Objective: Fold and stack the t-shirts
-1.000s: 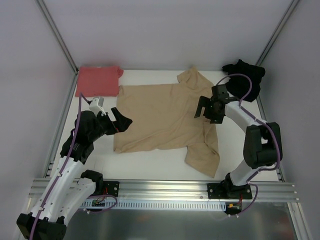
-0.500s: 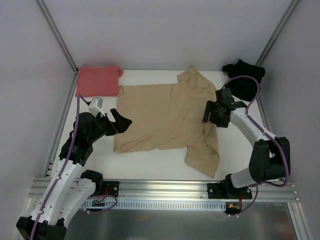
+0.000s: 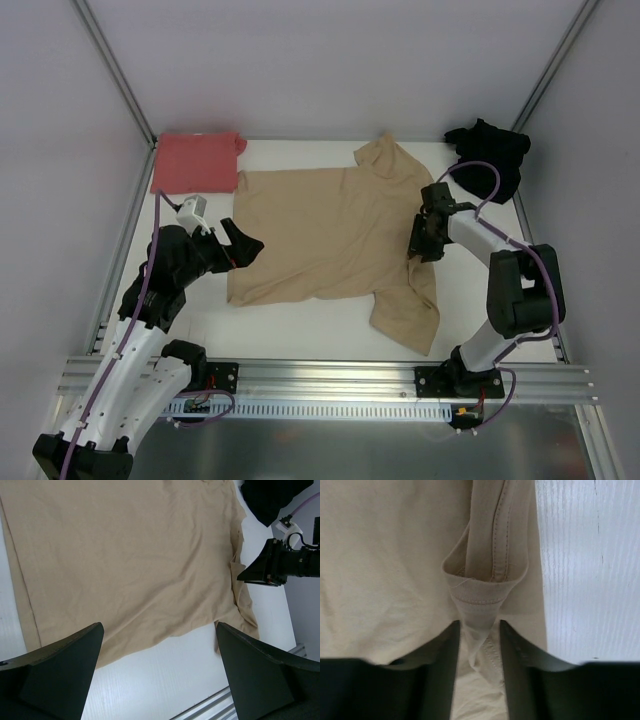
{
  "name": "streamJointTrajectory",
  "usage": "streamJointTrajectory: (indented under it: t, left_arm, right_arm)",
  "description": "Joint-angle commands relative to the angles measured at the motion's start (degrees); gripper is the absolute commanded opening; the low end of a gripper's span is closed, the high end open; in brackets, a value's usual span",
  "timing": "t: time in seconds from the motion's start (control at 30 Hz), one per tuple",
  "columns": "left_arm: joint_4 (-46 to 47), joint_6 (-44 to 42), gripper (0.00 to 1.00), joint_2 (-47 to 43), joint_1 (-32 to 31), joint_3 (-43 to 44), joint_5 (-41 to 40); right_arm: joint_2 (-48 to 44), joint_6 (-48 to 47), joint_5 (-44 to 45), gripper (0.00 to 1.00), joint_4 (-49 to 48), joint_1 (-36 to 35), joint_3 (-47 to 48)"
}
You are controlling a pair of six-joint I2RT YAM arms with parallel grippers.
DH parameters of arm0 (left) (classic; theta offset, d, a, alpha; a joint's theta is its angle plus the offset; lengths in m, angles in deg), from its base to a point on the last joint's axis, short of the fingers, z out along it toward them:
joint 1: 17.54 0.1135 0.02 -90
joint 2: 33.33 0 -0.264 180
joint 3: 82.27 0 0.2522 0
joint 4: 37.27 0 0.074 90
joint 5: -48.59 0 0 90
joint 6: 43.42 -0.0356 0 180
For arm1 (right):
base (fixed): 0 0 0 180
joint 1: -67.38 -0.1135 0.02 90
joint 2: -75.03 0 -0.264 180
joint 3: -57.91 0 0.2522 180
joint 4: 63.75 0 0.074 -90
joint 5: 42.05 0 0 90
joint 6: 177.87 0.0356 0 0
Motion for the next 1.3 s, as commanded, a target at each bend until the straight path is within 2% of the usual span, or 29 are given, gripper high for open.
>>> streamJointTrajectory:
  t: [0.0, 0.07, 0.1, 0.13, 0.2, 0.6, 0.93, 0.97, 1.0, 1.03, 1.07, 1.13, 1.27]
  left_arm:
    - [0.99, -0.75, 0.99, -0.08, -0.33, -0.4, 1.03]
    - [0.73, -0.92, 0.99, -0.17, -0.33, -0.49, 0.94]
    - [0.73, -0.92, 0.99, -0.17, -0.33, -0.75, 0.85]
    - [0.64, -1.01, 0.99, -0.34, -0.33, -0.75, 0.76]
    - [0.38, -1.1, 0.99, -0.6, -0.33, -0.84, 0.59]
    - [0.38, -0.92, 0.99, -1.31, -0.33, -1.37, 0.85]
    - [-1.81, -1.63, 0.99, -2.8, -0.33, -0.49, 0.76]
    - [-2.17, -1.89, 0.99, -2.98, -0.33, -0.4, 0.68]
    - [-2.35, -1.98, 0.99, -3.07, -0.33, -0.31, 0.5]
    - [-2.52, -2.07, 0.99, -3.33, -0.33, -0.31, 0.41]
    - [-2.7, -2.24, 0.99, -3.33, -0.24, -0.31, 0.32]
    - [-2.79, -2.24, 0.99, -3.42, -0.33, -0.31, 0.41]
    - [-2.53, -1.98, 0.99, -3.15, -0.24, -0.66, 0.76]
  right_arm:
    - [1.16, -0.14, 0.06, 0.34, -1.36, 0.34, 1.44]
    - [2.3, -0.49, 0.42, 0.27, -1.37, 0.43, 1.8]
    - [2.66, -0.5, 0.42, 0.14, -1.45, 0.52, 1.97]
    - [3.01, -0.58, 0.59, 0.07, -1.28, 0.69, 2.32]
    - [2.49, -0.59, 1.64, 0.0, -1.02, 0.69, 2.32]
    - [-13.76, -5.77, 19.48, 0.0, 9.17, 3.24, 3.9]
    - [-15.01, -7.18, 25.99, 0.01, 12.17, 5.88, 1.1]
    - [-14.83, -7.18, 26.78, 0.15, 12.34, 5.97, 0.92]
    - [-14.57, -7.18, 27.74, 0.51, 12.52, 5.88, 0.83]
    - [-14.22, -7.0, 28.1, 0.63, 12.95, 5.88, 1.27]
    - [-14.13, -7.0, 28.45, 0.79, 13.13, 5.88, 1.44]
    - [-14.48, -6.91, 30.03, 0.98, 13.31, 5.88, 1.88]
    - [-18.24, -7.0, 28.73, 1.0, 12.96, 5.88, 2.5]
